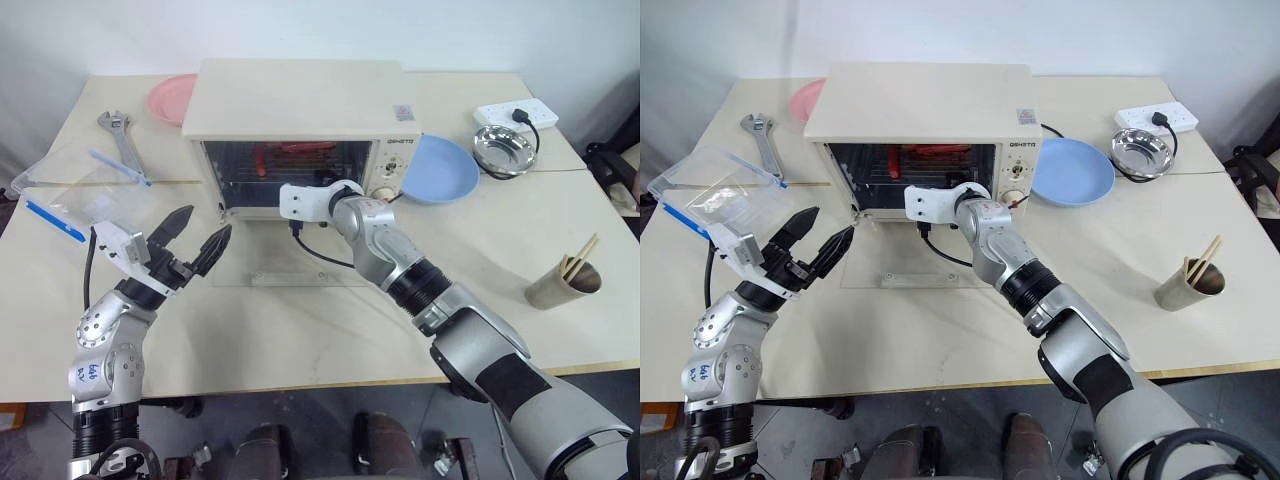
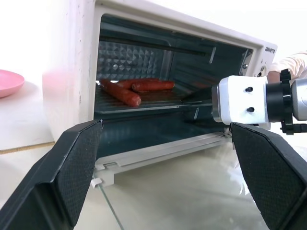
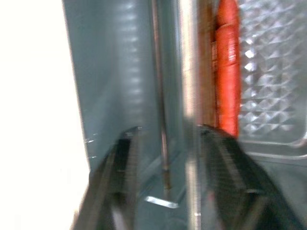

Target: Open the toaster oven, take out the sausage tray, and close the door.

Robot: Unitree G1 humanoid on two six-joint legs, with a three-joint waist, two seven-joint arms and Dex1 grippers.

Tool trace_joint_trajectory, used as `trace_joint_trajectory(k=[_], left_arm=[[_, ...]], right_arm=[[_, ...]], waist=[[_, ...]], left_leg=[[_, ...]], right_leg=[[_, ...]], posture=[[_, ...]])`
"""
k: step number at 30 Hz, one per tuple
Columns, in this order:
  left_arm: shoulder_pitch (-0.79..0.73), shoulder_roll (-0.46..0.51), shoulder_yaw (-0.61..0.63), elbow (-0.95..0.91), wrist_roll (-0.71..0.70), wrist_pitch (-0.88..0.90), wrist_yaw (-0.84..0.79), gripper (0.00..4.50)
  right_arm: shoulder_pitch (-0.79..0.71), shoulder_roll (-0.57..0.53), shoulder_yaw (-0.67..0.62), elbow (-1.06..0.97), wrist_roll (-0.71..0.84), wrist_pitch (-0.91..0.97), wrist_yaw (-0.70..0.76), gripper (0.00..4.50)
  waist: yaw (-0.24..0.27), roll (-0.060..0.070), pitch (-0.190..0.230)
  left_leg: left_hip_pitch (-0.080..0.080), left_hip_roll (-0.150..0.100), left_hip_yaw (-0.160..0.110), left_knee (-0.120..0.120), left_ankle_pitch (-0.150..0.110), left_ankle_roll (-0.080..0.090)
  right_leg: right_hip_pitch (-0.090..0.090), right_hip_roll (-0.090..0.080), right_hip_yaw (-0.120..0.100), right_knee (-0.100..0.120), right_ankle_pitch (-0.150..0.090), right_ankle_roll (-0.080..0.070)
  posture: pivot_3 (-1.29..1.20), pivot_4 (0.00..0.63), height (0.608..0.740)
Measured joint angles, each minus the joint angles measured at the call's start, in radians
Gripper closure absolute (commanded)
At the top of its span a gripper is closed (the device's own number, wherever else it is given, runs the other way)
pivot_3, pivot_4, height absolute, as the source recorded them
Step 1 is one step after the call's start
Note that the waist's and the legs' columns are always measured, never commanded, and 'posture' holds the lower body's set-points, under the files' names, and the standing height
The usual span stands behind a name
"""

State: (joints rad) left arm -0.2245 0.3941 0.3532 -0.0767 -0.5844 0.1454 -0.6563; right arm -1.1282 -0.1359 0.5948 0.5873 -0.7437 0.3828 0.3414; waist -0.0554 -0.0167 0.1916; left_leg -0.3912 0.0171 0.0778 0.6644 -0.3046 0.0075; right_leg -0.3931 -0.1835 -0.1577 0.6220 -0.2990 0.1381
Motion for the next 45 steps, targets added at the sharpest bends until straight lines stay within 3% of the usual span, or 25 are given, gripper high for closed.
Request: trace_joint_trajectory(k=[2, 27, 45], left_arm=[[-0.002, 0.0, 0.0, 0.0, 0.0, 0.002, 0.0, 0.0], [-0.083, 0.005, -0.022, 0.075, 0.0, 0.009, -0.016, 0.0], [0.045, 0.173, 0.08, 0.002, -0.059, 0.107, -0.079, 0.0]], right_arm=[[0.001, 0.0, 0.0, -0.008, -0.009, 0.004, -0.003, 4.45], [0.273, -0.113, -0.007, -0.437, -0.095, 0.018, 0.049, 4.45], [0.451, -0.261, -0.039, -0.695, -0.101, -0.12, 0.082, 4.45]], waist=[[0.0, 0.0, 0.0], [0.012, 0.0, 0.0], [0.03, 0.0, 0.0]], left_leg=[[0.0, 0.0, 0.0, 0.0, 0.0, 0.0], [-0.001, -0.001, 0.0, -0.001, 0.0, 0.0], [-0.003, -0.001, 0.0, -0.001, 0.0, 0.0]], right_leg=[[0.0, 0.0, 0.0, 0.0, 0.0, 0.0], [0.0, 0.0, -0.001, -0.002, 0.0, 0.0], [0.0, 0.0, -0.002, -0.004, 0.0, 0.0]], posture=[[0.0, 0.15, 0.74], [0.0, 0.15, 0.74], [0.0, 0.15, 0.74]])
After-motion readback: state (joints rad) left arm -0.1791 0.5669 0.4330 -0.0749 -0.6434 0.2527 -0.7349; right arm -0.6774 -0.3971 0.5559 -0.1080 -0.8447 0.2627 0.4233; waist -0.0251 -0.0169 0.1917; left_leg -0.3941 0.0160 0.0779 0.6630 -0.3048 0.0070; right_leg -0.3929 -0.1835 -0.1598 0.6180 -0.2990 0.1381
